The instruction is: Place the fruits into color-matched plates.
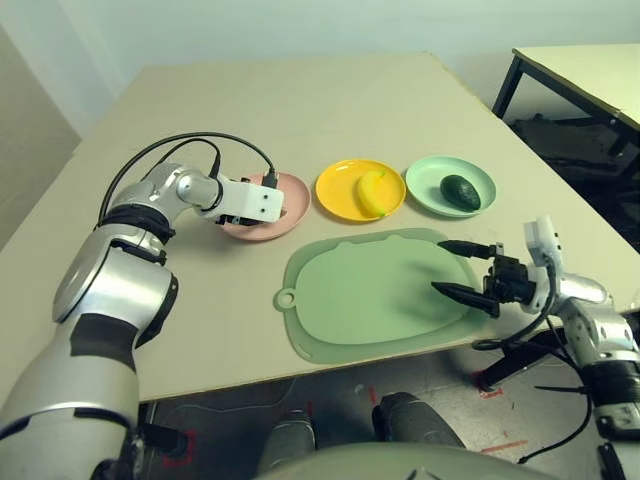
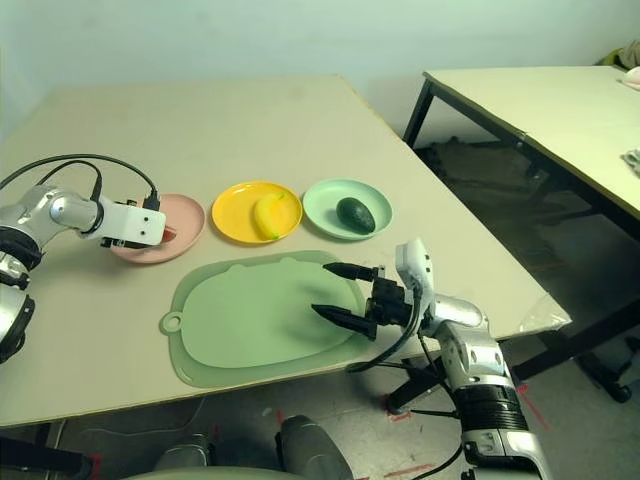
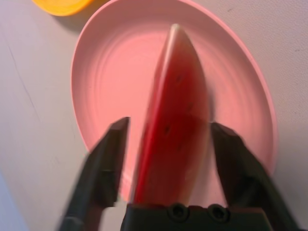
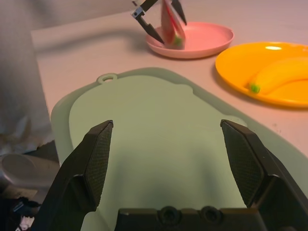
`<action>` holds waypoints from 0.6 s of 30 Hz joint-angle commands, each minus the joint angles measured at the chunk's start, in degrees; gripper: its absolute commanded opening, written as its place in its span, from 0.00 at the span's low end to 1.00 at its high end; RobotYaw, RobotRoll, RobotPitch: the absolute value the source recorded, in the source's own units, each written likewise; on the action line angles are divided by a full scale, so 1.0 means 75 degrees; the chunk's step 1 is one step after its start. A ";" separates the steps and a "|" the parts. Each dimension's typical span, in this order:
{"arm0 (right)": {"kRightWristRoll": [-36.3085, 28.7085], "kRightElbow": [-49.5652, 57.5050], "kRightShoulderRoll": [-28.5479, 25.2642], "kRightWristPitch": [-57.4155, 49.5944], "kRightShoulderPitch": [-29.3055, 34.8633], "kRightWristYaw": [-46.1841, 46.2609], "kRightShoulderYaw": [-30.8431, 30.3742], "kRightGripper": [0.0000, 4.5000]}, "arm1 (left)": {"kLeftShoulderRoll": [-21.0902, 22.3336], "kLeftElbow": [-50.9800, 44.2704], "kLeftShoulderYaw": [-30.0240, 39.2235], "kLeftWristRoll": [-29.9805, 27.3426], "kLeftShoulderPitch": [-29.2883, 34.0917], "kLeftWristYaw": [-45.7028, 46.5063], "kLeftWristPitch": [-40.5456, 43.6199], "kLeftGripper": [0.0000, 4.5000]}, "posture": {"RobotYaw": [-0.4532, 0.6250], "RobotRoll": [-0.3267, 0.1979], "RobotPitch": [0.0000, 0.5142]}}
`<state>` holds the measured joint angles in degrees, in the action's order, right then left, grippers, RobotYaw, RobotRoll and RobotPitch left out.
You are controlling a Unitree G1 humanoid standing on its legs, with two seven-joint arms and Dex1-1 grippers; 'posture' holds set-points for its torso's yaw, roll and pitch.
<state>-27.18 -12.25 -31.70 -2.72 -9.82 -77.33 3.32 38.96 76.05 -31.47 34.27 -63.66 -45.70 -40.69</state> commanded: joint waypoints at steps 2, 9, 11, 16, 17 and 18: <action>-0.0064 0.0055 -0.0074 -0.0026 0.0040 -0.0008 0.0073 1.00 | -0.0033 0.0078 0.0051 0.0066 0.0092 -0.0045 -0.0018 0.99 | 0.24 0.62 0.00; -0.0021 -0.0073 -0.0026 -0.0015 -0.0133 -0.0033 0.0000 1.00 | 0.0058 0.0055 0.0222 -0.0089 0.0088 -0.0244 -0.0106 0.99 | 0.25 0.62 0.00; -0.0031 -0.0109 -0.0036 -0.0011 -0.0174 -0.0072 0.0006 1.00 | 0.0113 0.0020 0.0434 -0.0307 0.0091 -0.0491 -0.0187 0.99 | 0.25 0.62 0.00; -0.0046 -0.0235 -0.0104 0.0014 -0.0369 -0.0087 0.0119 1.00 | 0.0214 -0.0262 0.1441 -0.1529 0.0220 -0.1707 -0.0417 0.99 | 0.26 0.62 0.00; -0.0061 -0.0270 -0.0114 0.0018 -0.0423 -0.0069 0.0161 1.00 | 0.0198 -0.0391 0.1730 -0.1918 0.0277 -0.2078 -0.0348 0.99 | 0.27 0.62 0.00; -0.0111 -0.0294 -0.0106 -0.0024 -0.0518 0.0041 0.0257 1.00 | 0.0211 -0.0689 0.2125 -0.2517 0.0428 -0.2568 -0.0202 0.99 | 0.27 0.62 0.00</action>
<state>-27.18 -14.03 -32.09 -2.73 -12.70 -77.71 3.73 40.41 73.17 -18.54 20.57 -61.54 -60.43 -42.98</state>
